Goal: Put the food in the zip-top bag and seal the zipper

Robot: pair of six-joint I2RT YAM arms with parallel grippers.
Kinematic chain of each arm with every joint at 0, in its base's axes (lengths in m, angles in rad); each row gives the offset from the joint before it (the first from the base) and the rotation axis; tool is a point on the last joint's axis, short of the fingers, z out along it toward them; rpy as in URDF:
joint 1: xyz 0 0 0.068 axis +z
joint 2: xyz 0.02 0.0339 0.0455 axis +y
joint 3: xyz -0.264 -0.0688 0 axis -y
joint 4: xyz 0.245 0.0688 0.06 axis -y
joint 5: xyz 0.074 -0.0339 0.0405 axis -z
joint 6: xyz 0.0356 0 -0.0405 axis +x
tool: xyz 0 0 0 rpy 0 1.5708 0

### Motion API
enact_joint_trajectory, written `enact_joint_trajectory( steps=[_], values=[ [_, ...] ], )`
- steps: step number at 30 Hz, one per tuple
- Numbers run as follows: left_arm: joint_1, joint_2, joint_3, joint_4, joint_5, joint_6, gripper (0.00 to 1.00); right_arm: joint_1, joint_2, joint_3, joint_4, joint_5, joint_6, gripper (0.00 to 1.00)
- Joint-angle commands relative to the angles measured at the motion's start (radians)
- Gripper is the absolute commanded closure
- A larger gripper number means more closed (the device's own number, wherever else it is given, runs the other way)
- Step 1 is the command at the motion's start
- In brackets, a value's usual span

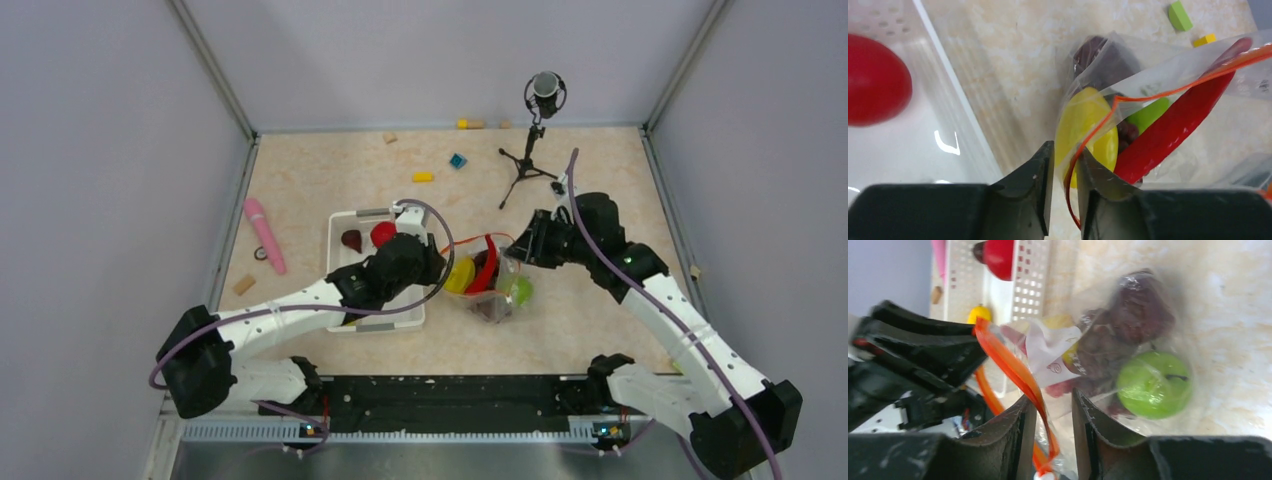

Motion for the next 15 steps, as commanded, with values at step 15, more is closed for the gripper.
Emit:
enact_joint_trajectory(
  steps=[15],
  values=[
    [-0.002,0.05,0.252,-0.114,-0.174,-0.19,1.0,0.328,-0.095,-0.05,-0.178,0.391,0.061,0.57]
  ],
)
